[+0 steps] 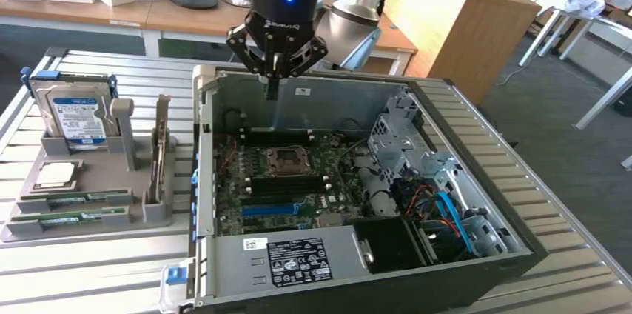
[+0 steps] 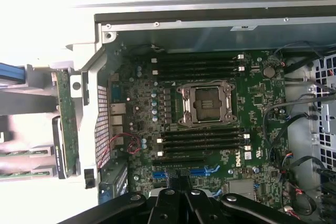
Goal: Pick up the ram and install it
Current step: 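Reach for the ram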
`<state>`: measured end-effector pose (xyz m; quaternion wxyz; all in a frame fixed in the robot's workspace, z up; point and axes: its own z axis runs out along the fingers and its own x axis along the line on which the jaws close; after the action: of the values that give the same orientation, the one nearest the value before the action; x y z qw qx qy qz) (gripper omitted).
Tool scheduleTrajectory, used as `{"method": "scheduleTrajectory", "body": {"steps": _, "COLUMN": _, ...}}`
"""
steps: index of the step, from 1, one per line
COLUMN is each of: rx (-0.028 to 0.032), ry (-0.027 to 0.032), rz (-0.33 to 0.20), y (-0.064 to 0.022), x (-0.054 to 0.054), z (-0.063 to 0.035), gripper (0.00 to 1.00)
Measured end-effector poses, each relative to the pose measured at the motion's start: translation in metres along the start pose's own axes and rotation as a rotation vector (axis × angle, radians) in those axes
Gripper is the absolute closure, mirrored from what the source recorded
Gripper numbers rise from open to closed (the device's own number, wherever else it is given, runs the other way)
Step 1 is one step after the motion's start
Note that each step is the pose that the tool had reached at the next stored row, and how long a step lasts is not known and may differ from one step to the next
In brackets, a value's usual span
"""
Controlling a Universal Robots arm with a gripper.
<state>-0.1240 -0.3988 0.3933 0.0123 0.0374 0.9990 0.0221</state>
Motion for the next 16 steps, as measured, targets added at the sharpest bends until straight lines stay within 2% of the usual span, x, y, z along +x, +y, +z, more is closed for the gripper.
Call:
{"method": "scheduleTrajectory", "body": {"steps": 10, "rx": 0.0, "ry": 0.0, "rz": 0.0, "y": -0.0002, "x": 0.016, "z": -0.0001, "gripper": 0.9}}
{"method": "scheduleTrajectory", "body": {"steps": 16, "rx": -0.0001, "ry": 0.0, "rz": 0.0, "y": -0.0003, "x": 0.031, "z": -0.0003, "gripper": 0.9}}
